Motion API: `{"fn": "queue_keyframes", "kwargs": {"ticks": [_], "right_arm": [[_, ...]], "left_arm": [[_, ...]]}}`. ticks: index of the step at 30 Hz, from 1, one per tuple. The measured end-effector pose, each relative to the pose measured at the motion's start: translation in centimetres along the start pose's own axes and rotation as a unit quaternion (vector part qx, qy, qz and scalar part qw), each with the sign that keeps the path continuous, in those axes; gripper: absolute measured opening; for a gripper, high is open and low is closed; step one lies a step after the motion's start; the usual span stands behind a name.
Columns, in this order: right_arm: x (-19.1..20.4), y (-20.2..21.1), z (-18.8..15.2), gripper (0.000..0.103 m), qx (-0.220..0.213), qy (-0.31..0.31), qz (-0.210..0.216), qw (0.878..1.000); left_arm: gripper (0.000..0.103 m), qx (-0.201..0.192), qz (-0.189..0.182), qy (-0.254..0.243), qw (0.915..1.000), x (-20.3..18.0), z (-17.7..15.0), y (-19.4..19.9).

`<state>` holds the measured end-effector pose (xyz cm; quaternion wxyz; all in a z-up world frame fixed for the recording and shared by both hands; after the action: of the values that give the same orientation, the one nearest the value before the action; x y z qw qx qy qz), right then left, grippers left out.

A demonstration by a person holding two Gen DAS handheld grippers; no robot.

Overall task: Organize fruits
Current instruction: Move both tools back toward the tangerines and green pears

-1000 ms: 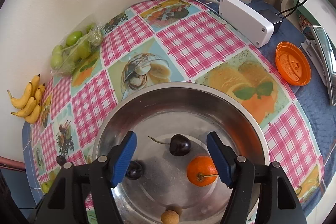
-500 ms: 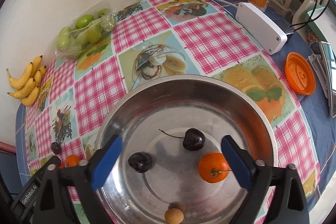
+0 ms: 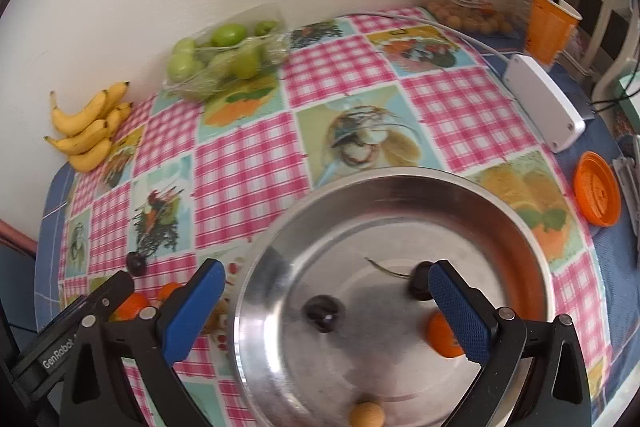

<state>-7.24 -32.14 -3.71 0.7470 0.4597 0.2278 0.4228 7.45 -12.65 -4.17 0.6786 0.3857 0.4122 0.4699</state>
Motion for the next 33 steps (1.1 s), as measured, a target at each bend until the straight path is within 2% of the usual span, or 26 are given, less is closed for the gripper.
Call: {"fn": "queue_keyframes", "kwargs": {"ticks": [12,23,28,33], "right_arm": [[4.1,-0.4,0.1,0.103,0.002,0.037,0.026,0.999],[11.0,-1.1,-0.1,0.103,0.010,0.123,0.066,0.990],[13.2,-1.3,-0.1,0.103,0.003,0.149,0.090,0.985],[13.7,-2.2,-0.1,0.103,0.013,0.140,0.103,0.985]], "left_arm": [[0.097,-0.038,0.039,0.005,0.9985,5.6,3.1,1.4],[0.097,-0.021,0.028,0.098,0.9946,11.7,4.8,0.8],[0.097,-0.017,0.015,0.105,0.9942,12.0,4.9,0.7],[0.097,0.020,0.012,0.108,0.9938,12.0,4.5,-0.5]]}}
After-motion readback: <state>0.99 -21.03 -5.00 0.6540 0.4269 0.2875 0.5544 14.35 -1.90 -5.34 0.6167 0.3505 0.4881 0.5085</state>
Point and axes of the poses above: each gripper's, at about its wrist camera, not at the fingertips, and y roughly against the way its jaws point, x to its left, z to its top, the point moved 6 cm from there along -y, roughly the way its jaws point, and after that the axes turned 15 degrees about y, right-handed, at the moved point
